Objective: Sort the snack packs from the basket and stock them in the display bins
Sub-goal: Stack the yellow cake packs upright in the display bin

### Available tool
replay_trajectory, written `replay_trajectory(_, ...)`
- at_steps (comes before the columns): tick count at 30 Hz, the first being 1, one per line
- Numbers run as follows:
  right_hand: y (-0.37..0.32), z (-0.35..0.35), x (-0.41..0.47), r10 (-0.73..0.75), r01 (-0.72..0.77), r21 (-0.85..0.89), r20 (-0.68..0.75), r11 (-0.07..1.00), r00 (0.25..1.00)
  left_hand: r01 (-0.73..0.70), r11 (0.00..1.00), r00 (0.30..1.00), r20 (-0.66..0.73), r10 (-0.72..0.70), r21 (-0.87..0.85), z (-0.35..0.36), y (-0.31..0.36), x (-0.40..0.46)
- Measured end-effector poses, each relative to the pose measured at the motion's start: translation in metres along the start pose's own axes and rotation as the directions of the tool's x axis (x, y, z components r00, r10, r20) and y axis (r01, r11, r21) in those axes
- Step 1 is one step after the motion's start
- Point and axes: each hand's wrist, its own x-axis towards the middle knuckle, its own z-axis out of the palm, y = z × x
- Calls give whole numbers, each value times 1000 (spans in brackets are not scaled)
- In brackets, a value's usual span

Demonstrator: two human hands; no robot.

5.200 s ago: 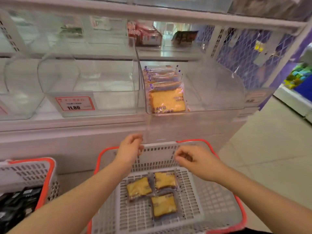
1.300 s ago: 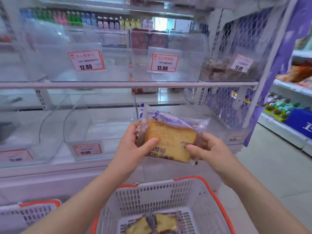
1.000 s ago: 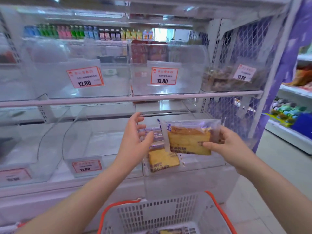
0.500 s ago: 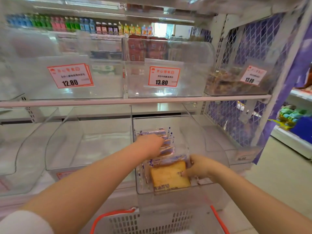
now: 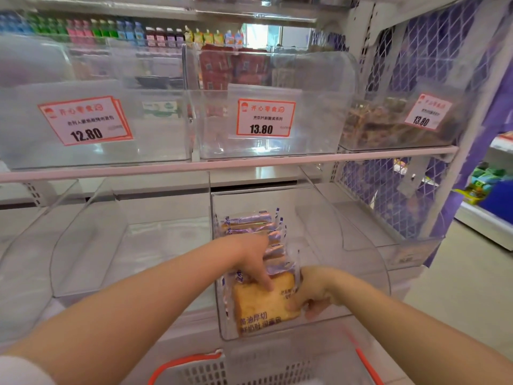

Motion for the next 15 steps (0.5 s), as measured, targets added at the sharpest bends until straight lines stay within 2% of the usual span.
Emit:
replay_trajectory(5, 2, -3, 6, -159, 175, 149, -112, 973, 981, -42, 998, 995, -86, 47, 55, -8, -2, -2)
replay_trajectory(7, 3, -3, 5, -179, 197, 144, -125, 970, 976, -39, 999, 995, -94, 41, 31, -11, -2, -3)
replay_trajectory(9, 1, 0, 1, -149, 148, -14, -130, 989, 980, -31, 997, 994, -98, 38, 71, -9, 2, -6)
replay_trajectory(10, 0, 1, -2, -126, 97, -188, -148, 977, 981, -28, 994, 994, -101, 39, 108, -6, 5, -7)
replay_trajectory(12, -3, 0, -8, -100, -8, -451, -217, 892, 971, -14, 985, 991, -126, 37, 175, 1, 11, -12)
replay_trajectory(15, -5, -6, -26, -159, -9, -429, -354, 903, 922, 2, 967, 975, -216, 55, 254, 2, 17, -27)
